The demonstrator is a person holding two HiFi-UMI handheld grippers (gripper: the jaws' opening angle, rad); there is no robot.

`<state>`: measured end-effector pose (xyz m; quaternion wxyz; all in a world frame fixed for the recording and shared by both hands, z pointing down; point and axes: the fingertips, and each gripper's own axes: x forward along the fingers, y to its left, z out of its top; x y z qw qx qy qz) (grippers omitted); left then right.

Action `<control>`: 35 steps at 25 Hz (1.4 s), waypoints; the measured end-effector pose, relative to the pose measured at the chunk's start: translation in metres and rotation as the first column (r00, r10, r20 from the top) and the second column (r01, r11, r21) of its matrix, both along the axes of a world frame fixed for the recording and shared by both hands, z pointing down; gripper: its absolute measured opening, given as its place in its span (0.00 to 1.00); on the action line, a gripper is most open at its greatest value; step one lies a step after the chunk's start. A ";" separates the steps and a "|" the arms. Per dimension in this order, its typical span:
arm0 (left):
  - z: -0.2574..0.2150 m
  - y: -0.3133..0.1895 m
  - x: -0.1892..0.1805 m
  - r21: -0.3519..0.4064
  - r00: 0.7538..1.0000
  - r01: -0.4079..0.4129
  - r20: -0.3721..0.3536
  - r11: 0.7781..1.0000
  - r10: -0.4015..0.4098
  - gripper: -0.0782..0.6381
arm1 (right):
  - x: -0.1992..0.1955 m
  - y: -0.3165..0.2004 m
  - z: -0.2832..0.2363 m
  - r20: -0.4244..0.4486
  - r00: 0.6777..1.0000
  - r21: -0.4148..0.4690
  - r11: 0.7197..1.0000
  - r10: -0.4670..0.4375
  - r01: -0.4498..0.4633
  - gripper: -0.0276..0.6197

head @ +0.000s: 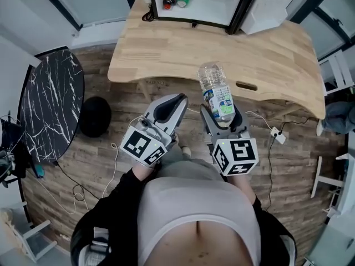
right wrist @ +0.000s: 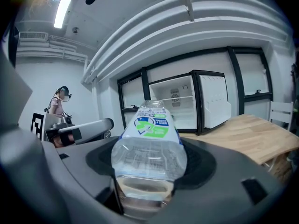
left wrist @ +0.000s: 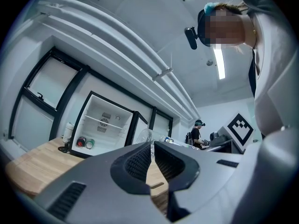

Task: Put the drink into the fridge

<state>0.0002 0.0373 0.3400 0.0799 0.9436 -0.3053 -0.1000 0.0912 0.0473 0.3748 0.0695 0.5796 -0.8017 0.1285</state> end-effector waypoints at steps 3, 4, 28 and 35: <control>0.003 -0.007 -0.005 -0.010 1.000 0.015 -0.003 1.000 -0.015 0.15 | -0.002 -0.008 0.001 0.003 1.000 0.001 1.000 -0.008 0.008 0.57; 0.003 -0.011 -0.006 -0.010 1.000 0.019 -0.003 1.000 -0.019 0.15 | -0.002 -0.013 0.001 0.003 1.000 0.002 1.000 -0.009 0.009 0.57; -0.001 -0.246 -0.012 0.021 0.999 -0.041 -0.006 0.999 0.041 0.15 | 0.005 -0.239 -0.002 0.000 0.997 0.013 0.997 0.077 -0.077 0.57; 0.004 -0.297 -0.013 -0.001 0.998 -0.068 -0.003 0.998 0.068 0.15 | 0.007 -0.285 0.001 0.022 0.994 -0.001 0.994 0.112 -0.112 0.57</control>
